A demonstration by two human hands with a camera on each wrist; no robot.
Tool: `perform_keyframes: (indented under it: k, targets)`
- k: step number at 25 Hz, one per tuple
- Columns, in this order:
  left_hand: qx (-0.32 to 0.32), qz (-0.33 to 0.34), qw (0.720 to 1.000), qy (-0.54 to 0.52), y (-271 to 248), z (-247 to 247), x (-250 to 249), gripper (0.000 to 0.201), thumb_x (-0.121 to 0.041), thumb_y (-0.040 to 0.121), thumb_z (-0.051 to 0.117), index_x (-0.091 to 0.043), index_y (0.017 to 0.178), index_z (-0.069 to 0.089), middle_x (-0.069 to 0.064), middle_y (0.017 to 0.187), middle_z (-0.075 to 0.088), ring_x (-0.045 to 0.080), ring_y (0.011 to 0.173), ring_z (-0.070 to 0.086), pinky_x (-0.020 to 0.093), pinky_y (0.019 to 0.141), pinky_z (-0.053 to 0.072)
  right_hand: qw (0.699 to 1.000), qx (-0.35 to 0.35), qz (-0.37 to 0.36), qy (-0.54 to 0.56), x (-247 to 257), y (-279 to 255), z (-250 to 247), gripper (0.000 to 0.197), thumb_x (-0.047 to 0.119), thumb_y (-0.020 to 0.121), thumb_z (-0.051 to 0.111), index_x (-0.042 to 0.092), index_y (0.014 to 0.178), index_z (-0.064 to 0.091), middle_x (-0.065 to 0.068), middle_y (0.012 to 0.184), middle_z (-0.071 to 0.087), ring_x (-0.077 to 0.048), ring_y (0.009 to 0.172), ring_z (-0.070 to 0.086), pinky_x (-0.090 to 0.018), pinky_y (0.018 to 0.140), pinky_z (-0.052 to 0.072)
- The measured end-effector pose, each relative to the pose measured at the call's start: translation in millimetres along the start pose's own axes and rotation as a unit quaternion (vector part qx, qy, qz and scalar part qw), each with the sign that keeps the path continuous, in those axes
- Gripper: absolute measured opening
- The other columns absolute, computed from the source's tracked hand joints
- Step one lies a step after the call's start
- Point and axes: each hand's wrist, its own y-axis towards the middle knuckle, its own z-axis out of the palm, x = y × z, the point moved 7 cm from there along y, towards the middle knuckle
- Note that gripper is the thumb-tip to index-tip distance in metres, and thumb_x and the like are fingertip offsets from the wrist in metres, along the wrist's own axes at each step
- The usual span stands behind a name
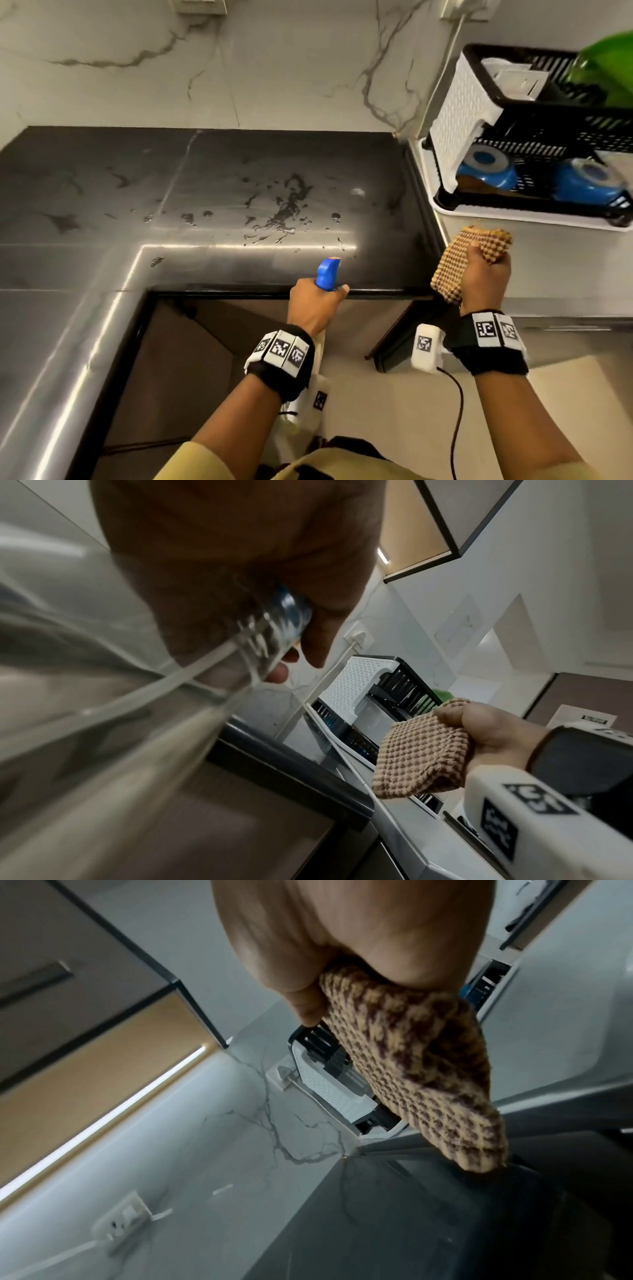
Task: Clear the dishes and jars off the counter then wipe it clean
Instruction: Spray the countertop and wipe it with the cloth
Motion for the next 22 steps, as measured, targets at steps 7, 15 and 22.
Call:
perform_keyframes:
  k: [7, 15, 22]
  targets:
    - [0.032, -0.011, 0.999, 0.024, 20, -2, 8, 0.04, -0.039, 0.073, 0.077, -0.013, 0.058, 0.051, 0.001, 0.056, 0.052, 0.021, 0.056, 0.048, 0.032, 0.061, 0.045, 0.972, 0.081, -0.06, -0.21, -16, -7, 73, 0.04, 0.022, 0.095, 0.052, 0.011, 0.132, 0.042, -0.015, 0.124, 0.061, -0.035, 0.112, 0.057, -0.037, 0.093, 0.04]
    - [0.072, 0.016, 0.997, -0.007, 29, -53, 14, 0.031, -0.038, 0.071, 0.077, -0.01, 0.072, 0.066, 0.004, 0.063, 0.064, 0.014, 0.057, 0.055, 0.037, 0.063, 0.051, 0.941, 0.097, -0.045, -0.321, -56, -31, 121, 0.052, 0.041, 0.097, 0.04, 0.011, 0.138, 0.049, -0.014, 0.139, 0.052, -0.034, 0.131, 0.043, -0.039, 0.111, 0.028]
    - [0.05, 0.026, 0.998, -0.04, 41, -137, 27, 0.026, -0.035, 0.063, 0.072, -0.012, 0.074, 0.067, 0.008, 0.065, 0.064, 0.019, 0.062, 0.056, 0.046, 0.071, 0.054, 0.648, 0.399, -0.237, -0.603, -101, -193, 255, 0.085, 0.061, 0.082, 0.004, 0.018, 0.155, 0.011, -0.009, 0.162, -0.001, -0.032, 0.149, -0.001, -0.048, 0.119, -0.004]
